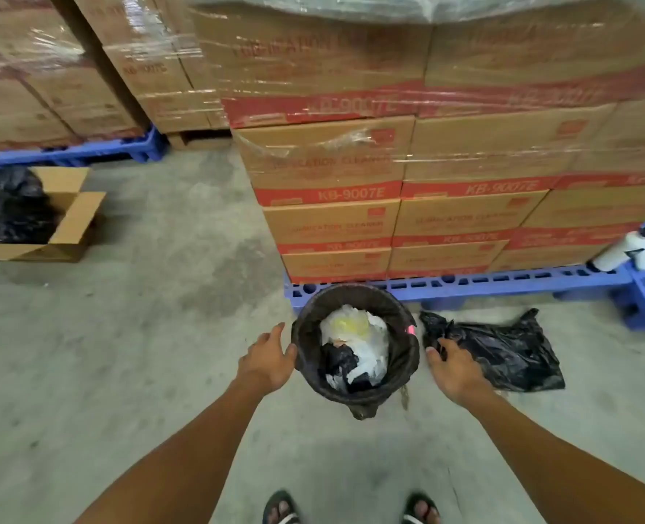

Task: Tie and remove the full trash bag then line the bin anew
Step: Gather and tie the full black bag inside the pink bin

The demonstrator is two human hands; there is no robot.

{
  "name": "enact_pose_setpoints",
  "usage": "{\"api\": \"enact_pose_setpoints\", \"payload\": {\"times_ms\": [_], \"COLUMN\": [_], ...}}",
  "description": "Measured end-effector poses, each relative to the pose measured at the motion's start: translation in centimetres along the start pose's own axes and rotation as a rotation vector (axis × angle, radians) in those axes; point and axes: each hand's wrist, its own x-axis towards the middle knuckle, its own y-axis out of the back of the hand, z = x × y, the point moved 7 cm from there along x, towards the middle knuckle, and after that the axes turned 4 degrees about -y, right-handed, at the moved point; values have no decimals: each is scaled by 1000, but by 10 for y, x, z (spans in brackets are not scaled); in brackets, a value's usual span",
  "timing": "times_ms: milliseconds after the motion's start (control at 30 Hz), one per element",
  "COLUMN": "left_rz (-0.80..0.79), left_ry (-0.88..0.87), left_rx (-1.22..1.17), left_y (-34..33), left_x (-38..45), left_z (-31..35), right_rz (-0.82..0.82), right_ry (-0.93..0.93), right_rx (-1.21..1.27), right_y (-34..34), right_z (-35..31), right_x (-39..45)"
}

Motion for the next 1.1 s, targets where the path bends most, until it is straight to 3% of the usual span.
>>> {"api": "enact_pose_setpoints", "payload": {"times_ms": [233,400,533,633,700,900,1100], "left_rz": [164,146,60,-75,-67,41,152], "left_ry": [-53,-69,-51,-48,-77,-164,-282], "left_rx": [-14,28,-122,-390,-514,-771,-714], "left_y": [-93,-148,-181,-196,-195,-161,-136], "left_x": [115,188,224,236,242,238,215], "left_z": [-82,-134,-146,-146,-149,-140,-104], "right_rz": [99,175,-147,-328,-356,-135,126], "right_ry": [-3,-8,-222,-123,-7,46,157], "right_rx": [150,527,892,998,1014,1133,887], "right_y": [-89,-118,-162,-181,-181,-140,-109], "right_z": [26,40,71,70,62,56,26], "right_x": [133,214,257,275,280,280,243]}}
